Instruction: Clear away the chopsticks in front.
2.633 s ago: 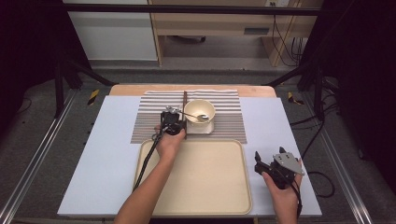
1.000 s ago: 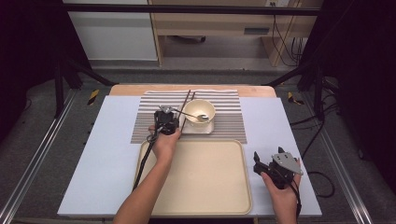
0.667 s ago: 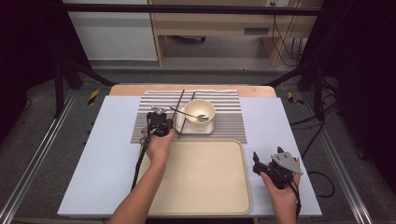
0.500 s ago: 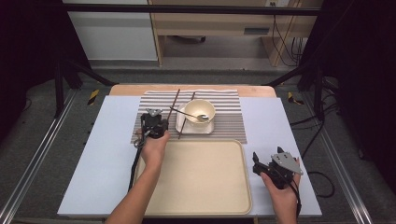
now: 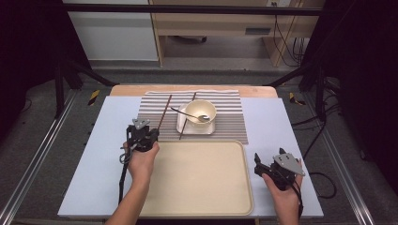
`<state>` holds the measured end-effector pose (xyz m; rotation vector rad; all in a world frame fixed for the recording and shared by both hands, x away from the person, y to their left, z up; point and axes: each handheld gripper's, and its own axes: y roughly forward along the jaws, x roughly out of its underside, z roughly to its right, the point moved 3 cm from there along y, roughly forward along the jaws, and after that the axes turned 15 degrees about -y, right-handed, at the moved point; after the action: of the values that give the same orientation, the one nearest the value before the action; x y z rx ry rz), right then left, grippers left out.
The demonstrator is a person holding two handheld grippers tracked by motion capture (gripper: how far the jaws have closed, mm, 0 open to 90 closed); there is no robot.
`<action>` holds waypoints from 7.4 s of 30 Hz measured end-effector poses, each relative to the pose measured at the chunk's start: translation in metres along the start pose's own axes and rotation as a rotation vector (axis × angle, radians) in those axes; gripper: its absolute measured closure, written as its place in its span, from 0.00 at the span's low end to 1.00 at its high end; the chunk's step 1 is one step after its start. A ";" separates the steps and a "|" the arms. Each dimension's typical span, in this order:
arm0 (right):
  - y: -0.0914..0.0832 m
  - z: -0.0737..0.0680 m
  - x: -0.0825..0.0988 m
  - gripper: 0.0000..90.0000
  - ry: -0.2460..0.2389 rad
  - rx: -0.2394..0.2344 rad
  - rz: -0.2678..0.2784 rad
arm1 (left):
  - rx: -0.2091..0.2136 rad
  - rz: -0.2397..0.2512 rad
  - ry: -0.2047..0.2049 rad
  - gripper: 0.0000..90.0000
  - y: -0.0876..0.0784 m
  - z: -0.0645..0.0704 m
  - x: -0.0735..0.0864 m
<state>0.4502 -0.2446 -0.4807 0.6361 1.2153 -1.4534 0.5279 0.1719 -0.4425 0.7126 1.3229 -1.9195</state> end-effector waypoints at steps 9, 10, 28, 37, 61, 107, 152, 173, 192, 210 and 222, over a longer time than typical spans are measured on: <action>0.000 0.000 -0.001 0.12 0.006 -0.013 0.012 | 0.000 0.011 0.002 0.95 -0.025 0.001 0.027; -0.001 0.000 -0.001 0.12 0.003 -0.013 0.014 | -0.006 0.014 0.009 0.95 -0.028 0.001 0.029; -0.002 -0.001 -0.001 0.11 -0.011 -0.024 0.023 | -0.058 0.059 0.011 0.95 -0.061 -0.010 0.056; -0.003 0.000 -0.001 0.11 -0.012 -0.023 0.021 | -0.071 0.062 -0.012 0.95 -0.074 -0.014 0.068; -0.002 -0.003 -0.001 0.11 -0.025 -0.030 0.012 | -0.029 0.090 -0.077 0.95 -0.099 -0.013 0.101; -0.001 -0.004 0.000 0.11 -0.019 -0.035 0.004 | -0.058 0.081 -0.125 0.95 -0.114 -0.026 0.148; -0.001 -0.004 0.000 0.11 -0.026 -0.038 0.001 | -0.072 0.053 -0.133 0.95 -0.112 -0.035 0.150; -0.001 -0.004 0.000 0.11 -0.027 -0.040 0.001 | -0.055 0.098 -0.110 0.88 -0.117 -0.028 0.142; 0.000 -0.005 0.000 0.11 -0.038 -0.042 -0.004 | 0.011 0.102 0.023 0.75 -0.103 -0.007 0.094; 0.001 -0.007 0.000 0.11 -0.051 -0.051 -0.009 | 0.025 0.072 0.174 0.69 -0.070 0.019 0.045; 0.001 -0.007 0.001 0.11 -0.059 -0.052 -0.015 | 0.096 0.063 0.275 0.58 -0.055 0.051 0.027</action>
<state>0.4498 -0.2384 -0.4840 0.5459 1.2100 -1.4388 0.4652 0.1304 -0.4155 1.0856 1.3592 -1.8940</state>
